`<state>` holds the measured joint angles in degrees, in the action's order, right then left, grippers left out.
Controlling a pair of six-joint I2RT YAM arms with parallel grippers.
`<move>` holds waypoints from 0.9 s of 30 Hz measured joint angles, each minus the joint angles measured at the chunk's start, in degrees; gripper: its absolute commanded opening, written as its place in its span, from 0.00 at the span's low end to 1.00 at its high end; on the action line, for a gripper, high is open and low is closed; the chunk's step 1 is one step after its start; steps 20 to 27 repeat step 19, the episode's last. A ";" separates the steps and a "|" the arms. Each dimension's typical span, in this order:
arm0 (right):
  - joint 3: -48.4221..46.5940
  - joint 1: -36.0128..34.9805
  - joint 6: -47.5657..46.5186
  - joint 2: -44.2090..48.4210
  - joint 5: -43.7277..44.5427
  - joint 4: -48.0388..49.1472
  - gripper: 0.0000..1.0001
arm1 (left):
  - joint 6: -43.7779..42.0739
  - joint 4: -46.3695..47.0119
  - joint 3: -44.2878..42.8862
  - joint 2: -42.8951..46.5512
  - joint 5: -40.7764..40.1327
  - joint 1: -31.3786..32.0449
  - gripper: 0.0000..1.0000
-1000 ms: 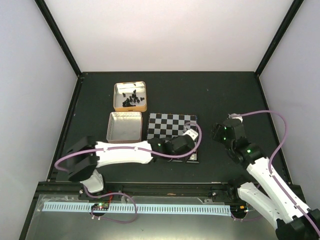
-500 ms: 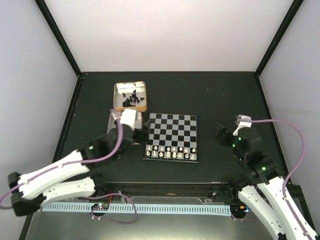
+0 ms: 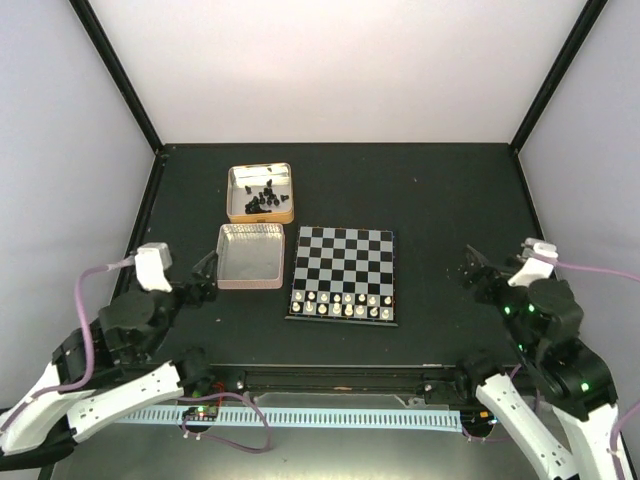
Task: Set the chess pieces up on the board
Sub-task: Reset both arms
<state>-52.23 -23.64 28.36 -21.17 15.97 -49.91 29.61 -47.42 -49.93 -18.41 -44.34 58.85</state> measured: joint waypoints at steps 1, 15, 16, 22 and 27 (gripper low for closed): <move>-0.96 0.00 0.00 0.85 0.31 -0.94 1.00 | -0.02 -0.85 -0.31 0.90 -0.11 0.02 0.99; -7.02 0.00 2.01 7.04 1.77 -9.90 1.00 | -5.55 -2.86 -6.49 5.05 2.25 -0.02 0.99; -6.99 0.00 2.25 7.02 1.77 -10.01 1.00 | -5.95 -2.86 -6.82 4.87 2.27 -0.02 0.99; -6.97 0.00 2.69 6.99 1.79 -10.16 1.00 | -6.97 -2.80 -7.19 4.37 2.12 0.00 0.99; -6.97 0.00 2.69 6.99 1.79 -10.16 1.00 | -6.97 -2.80 -7.19 4.37 2.12 0.00 0.99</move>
